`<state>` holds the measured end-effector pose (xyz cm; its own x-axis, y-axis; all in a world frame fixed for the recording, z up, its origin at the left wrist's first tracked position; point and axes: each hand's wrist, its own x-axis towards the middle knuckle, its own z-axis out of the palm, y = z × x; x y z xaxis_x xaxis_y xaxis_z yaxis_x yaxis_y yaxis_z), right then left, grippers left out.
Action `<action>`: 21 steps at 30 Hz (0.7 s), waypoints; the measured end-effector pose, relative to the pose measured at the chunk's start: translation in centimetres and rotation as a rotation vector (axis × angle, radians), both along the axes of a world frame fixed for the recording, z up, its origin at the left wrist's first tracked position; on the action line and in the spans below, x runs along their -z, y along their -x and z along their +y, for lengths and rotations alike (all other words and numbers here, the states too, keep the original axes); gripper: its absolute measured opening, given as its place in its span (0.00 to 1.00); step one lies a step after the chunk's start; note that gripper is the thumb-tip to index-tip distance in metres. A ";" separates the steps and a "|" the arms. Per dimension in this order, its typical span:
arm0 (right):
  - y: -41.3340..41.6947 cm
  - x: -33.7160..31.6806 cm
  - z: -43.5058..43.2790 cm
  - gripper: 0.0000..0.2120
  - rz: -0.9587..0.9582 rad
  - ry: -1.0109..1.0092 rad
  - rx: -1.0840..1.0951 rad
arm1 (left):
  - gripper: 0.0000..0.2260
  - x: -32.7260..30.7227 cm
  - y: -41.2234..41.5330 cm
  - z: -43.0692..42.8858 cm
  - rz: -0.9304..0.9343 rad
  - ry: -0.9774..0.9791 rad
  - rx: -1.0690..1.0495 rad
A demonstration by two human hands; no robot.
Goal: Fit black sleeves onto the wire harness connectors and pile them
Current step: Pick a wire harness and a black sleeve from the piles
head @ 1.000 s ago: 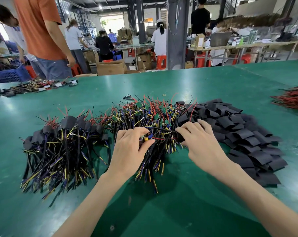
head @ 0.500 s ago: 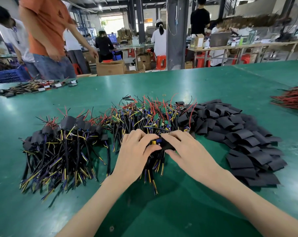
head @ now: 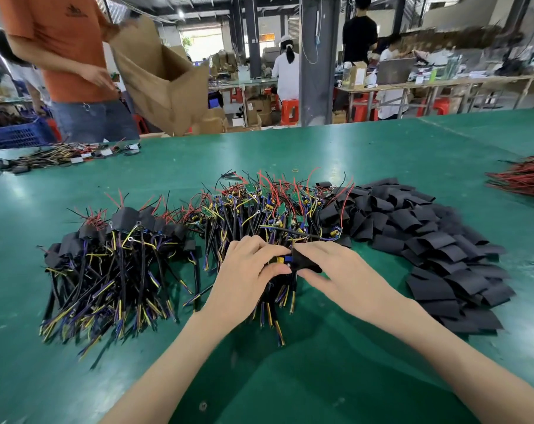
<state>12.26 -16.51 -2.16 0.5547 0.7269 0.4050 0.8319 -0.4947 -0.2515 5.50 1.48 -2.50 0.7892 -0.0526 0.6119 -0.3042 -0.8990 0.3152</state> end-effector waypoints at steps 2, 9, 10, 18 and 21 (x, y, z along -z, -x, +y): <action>0.0 0.0 0.0 0.18 -0.013 0.003 -0.029 | 0.13 0.0 0.1 -0.1 0.028 0.082 0.012; 0.1 0.0 0.1 0.19 -0.051 0.000 -0.045 | 0.17 -0.1 0.1 0.1 0.123 0.289 0.049; 0.1 0.0 0.1 0.18 -0.046 0.000 -0.037 | 0.19 -0.2 0.0 0.1 0.153 0.306 0.070; 0.0 -0.3 -0.1 0.17 -0.049 -0.028 -0.021 | 0.06 -0.3 -0.1 0.3 0.034 0.258 0.012; 0.2 0.0 0.1 0.17 -0.099 -0.038 -0.047 | 0.05 -0.3 0.0 0.1 0.041 0.224 0.002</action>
<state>12.04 -16.42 -2.12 0.4766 0.7341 0.4837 0.8754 -0.4466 -0.1848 5.48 1.61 -2.23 0.8139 0.0791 0.5757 -0.2887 -0.8047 0.5188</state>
